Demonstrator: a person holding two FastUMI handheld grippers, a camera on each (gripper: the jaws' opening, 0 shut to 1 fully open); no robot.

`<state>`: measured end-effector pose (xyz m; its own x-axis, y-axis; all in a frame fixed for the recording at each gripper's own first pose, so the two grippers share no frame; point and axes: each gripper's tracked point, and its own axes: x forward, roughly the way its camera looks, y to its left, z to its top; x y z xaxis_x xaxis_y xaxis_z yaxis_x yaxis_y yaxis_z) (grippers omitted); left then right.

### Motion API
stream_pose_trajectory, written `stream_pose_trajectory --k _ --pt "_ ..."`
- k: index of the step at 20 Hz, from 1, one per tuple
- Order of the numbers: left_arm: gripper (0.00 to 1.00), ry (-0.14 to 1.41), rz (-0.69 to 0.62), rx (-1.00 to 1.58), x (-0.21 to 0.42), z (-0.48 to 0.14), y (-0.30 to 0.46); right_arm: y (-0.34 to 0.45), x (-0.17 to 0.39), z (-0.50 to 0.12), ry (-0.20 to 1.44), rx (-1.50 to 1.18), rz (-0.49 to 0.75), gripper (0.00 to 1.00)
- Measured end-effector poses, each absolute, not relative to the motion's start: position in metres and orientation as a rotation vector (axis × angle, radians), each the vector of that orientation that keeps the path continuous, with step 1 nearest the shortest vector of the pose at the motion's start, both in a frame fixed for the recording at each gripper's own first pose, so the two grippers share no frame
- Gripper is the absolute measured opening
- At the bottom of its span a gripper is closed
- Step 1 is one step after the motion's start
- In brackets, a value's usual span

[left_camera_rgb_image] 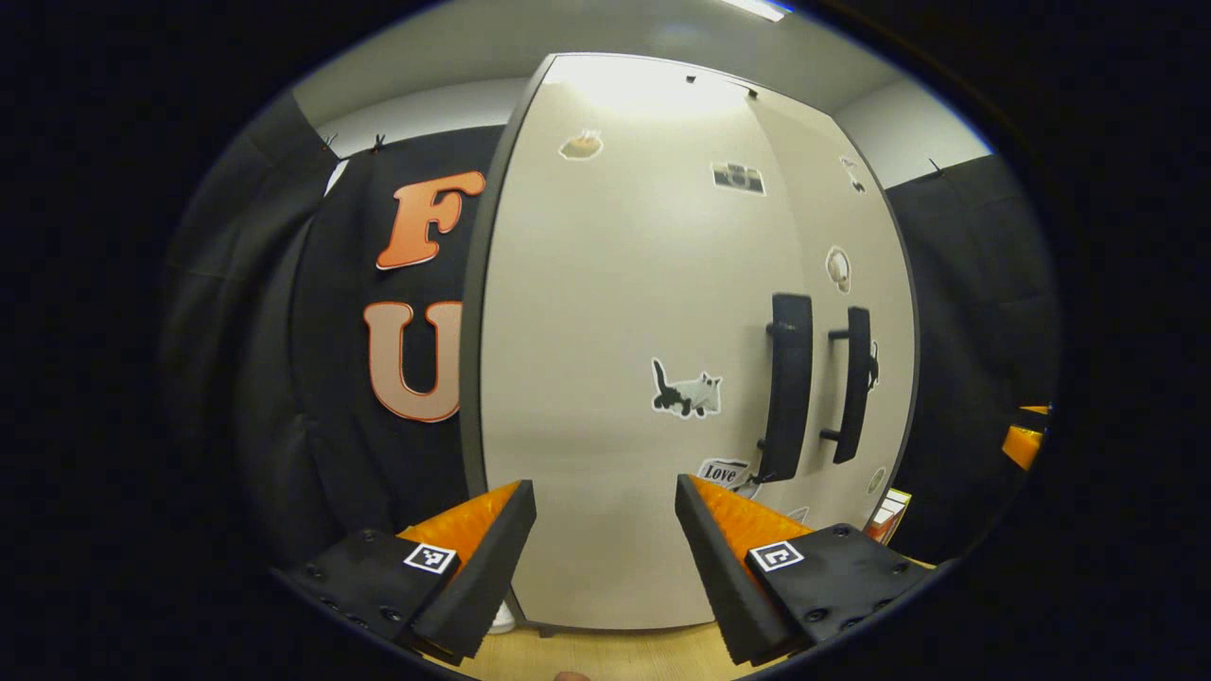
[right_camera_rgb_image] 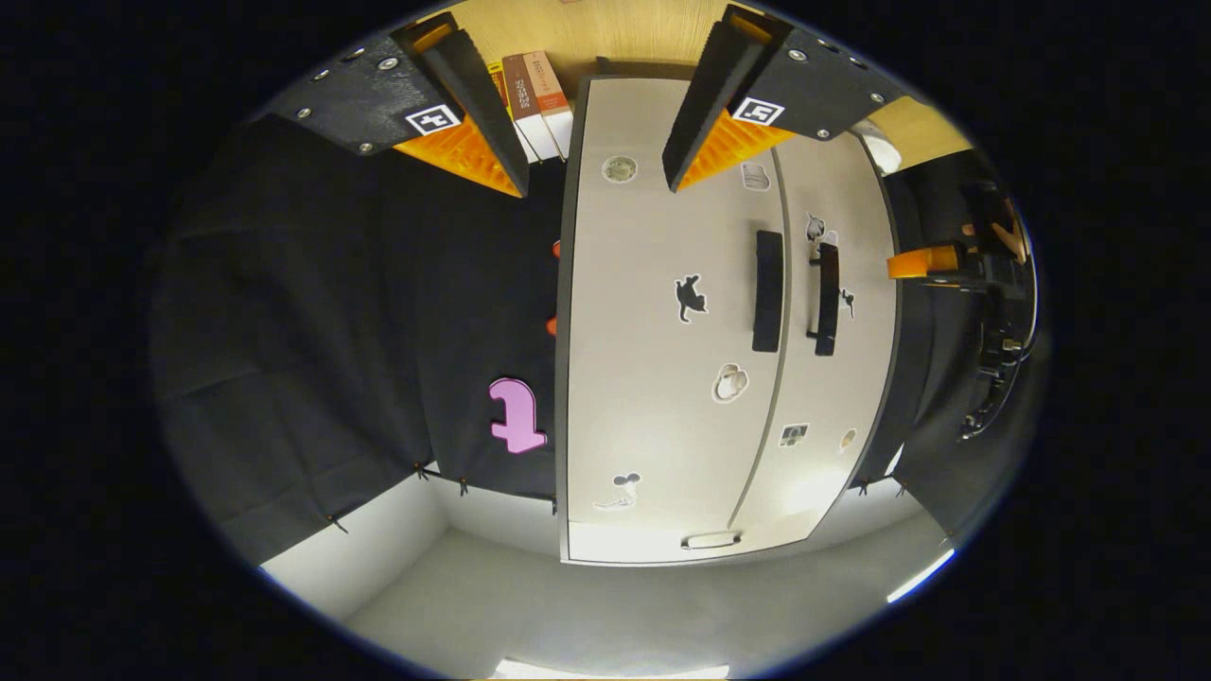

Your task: Grab one shoe with the right hand and put it into the shoe cabinet, grab the other shoe with the left hand and put it into the shoe cabinet; then close the right door with the right hand and the left door with the left hand.

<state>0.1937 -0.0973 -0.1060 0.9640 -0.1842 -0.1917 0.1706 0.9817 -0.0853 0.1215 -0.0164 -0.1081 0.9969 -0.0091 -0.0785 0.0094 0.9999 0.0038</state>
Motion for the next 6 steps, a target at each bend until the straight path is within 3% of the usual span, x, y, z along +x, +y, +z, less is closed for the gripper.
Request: stream_pose_trajectory --k 5,6 --pt "0.97 0.107 -0.118 -0.036 0.144 -0.034 -0.032 -0.010 0.112 -0.061 0.035 -0.007 -0.007 0.89" --pt "0.96 0.087 -0.095 -0.025 0.134 -0.023 -0.016 -0.007 0.108 -0.052 0.033 -0.005 0.001 0.95"
